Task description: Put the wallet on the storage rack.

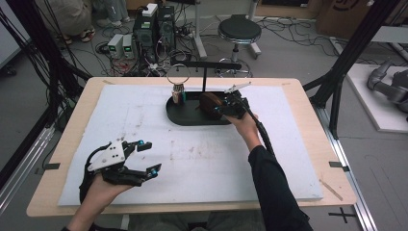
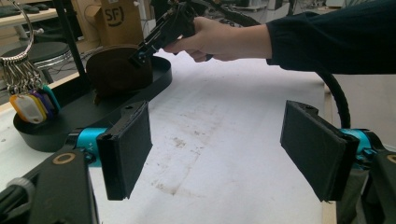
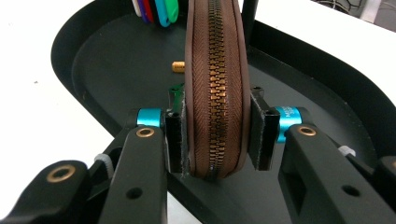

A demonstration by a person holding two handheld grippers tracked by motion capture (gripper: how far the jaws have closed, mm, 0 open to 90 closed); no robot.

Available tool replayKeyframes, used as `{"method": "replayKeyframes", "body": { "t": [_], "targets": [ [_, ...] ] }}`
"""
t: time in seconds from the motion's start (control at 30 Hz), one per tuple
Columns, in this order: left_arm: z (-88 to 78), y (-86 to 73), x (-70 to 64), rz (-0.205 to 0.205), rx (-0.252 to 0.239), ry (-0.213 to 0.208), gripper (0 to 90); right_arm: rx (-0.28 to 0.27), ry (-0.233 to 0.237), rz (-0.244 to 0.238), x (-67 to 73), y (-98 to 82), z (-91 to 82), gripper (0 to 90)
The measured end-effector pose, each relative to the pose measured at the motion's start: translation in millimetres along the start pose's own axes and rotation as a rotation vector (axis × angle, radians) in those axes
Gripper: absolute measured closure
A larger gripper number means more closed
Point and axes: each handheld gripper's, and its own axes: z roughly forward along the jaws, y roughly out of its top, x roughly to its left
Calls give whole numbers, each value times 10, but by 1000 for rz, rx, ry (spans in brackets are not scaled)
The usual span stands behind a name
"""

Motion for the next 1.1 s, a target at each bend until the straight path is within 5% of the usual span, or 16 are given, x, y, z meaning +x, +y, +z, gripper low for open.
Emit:
{"method": "replayKeyframes", "body": {
  "t": [0.17, 0.53, 0.93, 1.1],
  "targets": [
    [9, -11, 5, 0, 4, -3, 247, 17, -14, -22, 32, 7, 12, 640],
    [9, -12, 7, 0, 5, -7, 247, 23, -94, -32, 9, 14, -50, 449],
    [37, 39, 78, 7, -6, 5, 247, -80, -35, -8, -15, 5, -639, 375],
    [98, 90, 154, 8, -9, 10, 247, -149, -12, -50, 76, -92, -946, 378]
  ]
}}
